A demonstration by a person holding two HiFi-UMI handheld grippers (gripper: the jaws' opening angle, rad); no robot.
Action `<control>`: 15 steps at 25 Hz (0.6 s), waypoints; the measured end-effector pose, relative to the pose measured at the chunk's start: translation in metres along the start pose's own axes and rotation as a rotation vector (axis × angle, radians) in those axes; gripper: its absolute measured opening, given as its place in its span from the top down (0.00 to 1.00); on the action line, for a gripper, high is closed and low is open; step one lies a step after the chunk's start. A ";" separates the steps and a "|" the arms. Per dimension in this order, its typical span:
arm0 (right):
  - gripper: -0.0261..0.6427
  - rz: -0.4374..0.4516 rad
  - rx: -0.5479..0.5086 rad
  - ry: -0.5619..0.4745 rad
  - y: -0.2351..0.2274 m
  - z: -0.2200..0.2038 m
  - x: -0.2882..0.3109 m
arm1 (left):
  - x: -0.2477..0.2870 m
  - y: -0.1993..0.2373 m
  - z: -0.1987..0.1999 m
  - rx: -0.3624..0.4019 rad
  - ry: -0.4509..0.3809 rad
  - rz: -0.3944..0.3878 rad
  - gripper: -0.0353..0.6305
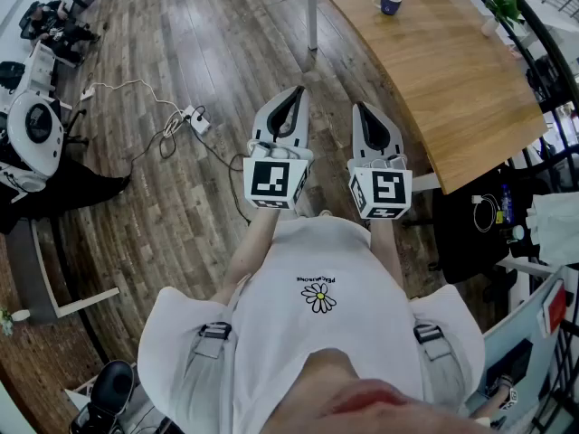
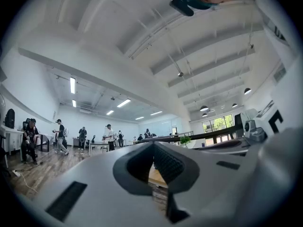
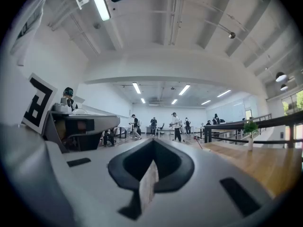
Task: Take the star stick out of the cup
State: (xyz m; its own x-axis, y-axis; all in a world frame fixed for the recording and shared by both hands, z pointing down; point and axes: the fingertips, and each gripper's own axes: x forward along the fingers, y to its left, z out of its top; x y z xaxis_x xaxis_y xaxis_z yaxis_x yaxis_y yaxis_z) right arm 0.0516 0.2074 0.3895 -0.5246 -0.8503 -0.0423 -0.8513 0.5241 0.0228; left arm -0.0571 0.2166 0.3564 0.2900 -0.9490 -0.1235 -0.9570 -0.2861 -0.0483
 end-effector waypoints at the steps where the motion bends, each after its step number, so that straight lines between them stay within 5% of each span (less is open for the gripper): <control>1: 0.95 0.001 -0.005 -0.003 0.000 0.001 -0.001 | 0.000 0.000 -0.001 -0.012 0.002 -0.001 0.92; 7: 0.95 0.020 -0.017 -0.013 -0.005 0.002 -0.003 | 0.004 0.000 -0.004 -0.029 0.004 0.015 0.92; 15: 0.95 0.117 0.164 -0.068 0.002 -0.009 -0.009 | -0.004 0.004 -0.014 -0.056 0.021 0.036 0.92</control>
State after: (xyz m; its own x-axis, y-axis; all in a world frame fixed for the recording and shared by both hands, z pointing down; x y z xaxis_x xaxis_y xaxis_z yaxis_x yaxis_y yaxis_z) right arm 0.0543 0.2154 0.3985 -0.6139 -0.7807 -0.1166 -0.7697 0.6248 -0.1307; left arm -0.0618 0.2176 0.3709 0.2554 -0.9613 -0.1035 -0.9661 -0.2579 0.0116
